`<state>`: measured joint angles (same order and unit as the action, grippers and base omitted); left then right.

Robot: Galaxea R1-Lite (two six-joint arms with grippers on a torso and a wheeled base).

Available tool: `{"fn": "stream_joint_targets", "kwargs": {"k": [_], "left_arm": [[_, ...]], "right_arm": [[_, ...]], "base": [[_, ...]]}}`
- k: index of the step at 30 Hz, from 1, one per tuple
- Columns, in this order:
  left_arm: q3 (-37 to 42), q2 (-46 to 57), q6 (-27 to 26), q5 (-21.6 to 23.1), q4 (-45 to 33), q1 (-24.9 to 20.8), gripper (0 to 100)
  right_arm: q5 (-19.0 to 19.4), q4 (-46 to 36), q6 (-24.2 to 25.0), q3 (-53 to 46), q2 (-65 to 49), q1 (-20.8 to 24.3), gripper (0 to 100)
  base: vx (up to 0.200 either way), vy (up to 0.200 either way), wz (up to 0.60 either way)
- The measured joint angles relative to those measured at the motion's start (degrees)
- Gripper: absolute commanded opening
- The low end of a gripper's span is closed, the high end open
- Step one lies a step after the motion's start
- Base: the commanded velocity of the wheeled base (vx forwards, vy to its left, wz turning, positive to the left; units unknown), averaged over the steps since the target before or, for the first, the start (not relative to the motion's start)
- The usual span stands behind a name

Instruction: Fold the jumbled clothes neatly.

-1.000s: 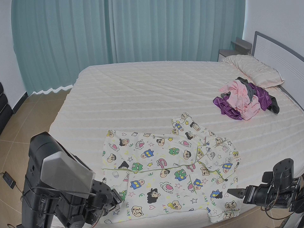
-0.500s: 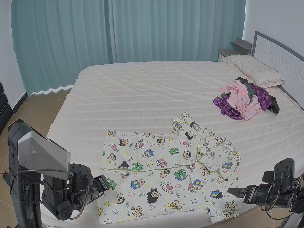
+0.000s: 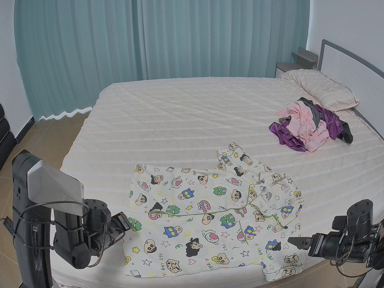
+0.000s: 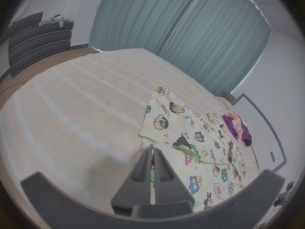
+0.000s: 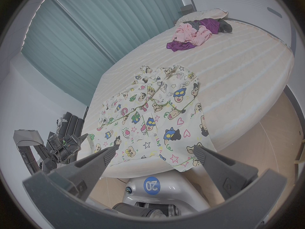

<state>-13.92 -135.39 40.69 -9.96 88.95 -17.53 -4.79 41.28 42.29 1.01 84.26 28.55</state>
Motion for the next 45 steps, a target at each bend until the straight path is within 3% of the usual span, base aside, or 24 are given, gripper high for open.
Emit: {"fn": "stream_joint_targets", "kwargs": {"k": [9, 10, 27, 38, 45], "left_arm": [[-3.19, -3.08, 0.06, 0.46, 0.0, 1.66, 0], [-3.33, -3.23, 0.11, 0.49, 0.0, 1.85, 100], [-1.45, -3.67, 2.85, 3.72, 0.02, 7.53, 100], [10.84, 5.21, 9.73, 14.23, 0.02, 8.08, 100], [10.31, 6.4, 10.44, 14.71, 0.02, 6.86, 100]], "right_arm": [[0.04, 0.0, -0.04, 0.0, -0.89, 0.0, 100], [0.04, 0.0, -0.01, 0.0, -0.91, 0.0, 100], [0.12, 0.0, 0.05, 0.0, -0.94, 0.0, 100], [0.15, 0.0, 0.21, 0.0, -0.56, 0.0, 100], [0.17, 0.32, 0.18, 0.0, -0.59, -0.02, 100]], "base": [[0.0, 0.0, 0.0], [0.0, 0.0, 0.0], [0.0, 0.0, 0.0], [0.0, 0.0, 0.0], [0.0, 0.0, 0.0]]}}
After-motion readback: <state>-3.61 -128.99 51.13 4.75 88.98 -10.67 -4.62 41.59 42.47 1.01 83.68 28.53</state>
